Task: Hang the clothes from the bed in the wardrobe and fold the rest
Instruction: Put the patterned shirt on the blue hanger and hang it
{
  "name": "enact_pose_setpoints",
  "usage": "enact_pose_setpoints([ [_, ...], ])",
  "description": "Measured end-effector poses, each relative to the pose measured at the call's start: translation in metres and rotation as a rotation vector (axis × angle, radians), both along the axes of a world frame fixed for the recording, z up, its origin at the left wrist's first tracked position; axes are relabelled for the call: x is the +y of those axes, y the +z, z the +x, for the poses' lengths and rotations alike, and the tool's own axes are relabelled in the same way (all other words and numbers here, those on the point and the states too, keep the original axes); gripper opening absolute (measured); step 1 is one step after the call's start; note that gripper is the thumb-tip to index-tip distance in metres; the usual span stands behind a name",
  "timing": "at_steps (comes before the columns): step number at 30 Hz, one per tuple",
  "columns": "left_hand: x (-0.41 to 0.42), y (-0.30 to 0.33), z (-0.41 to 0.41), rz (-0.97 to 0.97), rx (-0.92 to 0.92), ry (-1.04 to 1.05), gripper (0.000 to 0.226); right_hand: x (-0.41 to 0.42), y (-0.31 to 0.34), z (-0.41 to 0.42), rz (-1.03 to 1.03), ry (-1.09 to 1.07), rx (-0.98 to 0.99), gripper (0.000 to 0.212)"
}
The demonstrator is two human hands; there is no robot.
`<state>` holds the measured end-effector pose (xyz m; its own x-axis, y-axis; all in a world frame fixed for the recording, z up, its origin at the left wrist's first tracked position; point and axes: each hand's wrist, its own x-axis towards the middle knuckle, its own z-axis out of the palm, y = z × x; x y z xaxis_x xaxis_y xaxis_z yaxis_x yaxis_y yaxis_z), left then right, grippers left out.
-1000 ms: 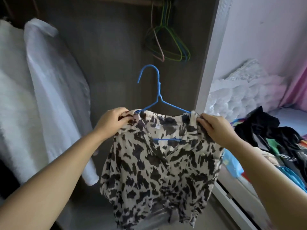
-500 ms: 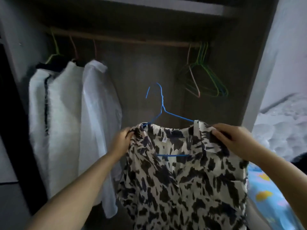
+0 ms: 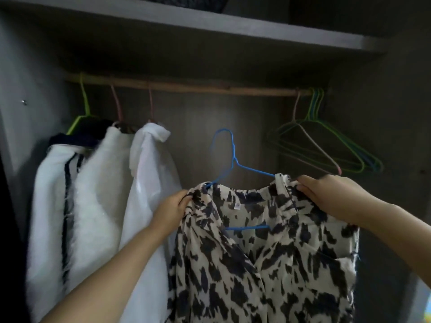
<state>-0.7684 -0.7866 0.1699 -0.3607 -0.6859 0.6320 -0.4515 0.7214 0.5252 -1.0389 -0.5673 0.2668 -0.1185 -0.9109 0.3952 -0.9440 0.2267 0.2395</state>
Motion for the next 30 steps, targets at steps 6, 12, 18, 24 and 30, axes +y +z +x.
enact_pose_setpoints([
  [6, -0.058, 0.017, 0.010, 0.010, 0.064, 0.090, 0.021, -0.045, 0.008, 0.015, -0.240, 0.084, -0.302, 0.030],
  [12, -0.084, 0.003, 0.010, 0.278, 0.185, 0.137, 0.032, -0.099, 0.048, 0.066, -0.435, 0.033, -0.245, 0.035],
  [18, -0.054, 0.013, 0.014, 0.446, 0.442, 0.089, 0.029, -0.140, 0.085, 0.104, -0.488, -0.042, -0.197, 0.023],
  [24, -0.024, 0.000, 0.013, 0.458, 0.454, 0.042, 0.012, -0.153, 0.088, 0.121, -0.371, -0.119, -0.276, 0.013],
  [30, 0.021, -0.008, 0.006, 0.384, 0.281, 0.039, 0.020, -0.159, 0.048, 0.147, -0.175, 0.034, -0.357, 0.019],
])
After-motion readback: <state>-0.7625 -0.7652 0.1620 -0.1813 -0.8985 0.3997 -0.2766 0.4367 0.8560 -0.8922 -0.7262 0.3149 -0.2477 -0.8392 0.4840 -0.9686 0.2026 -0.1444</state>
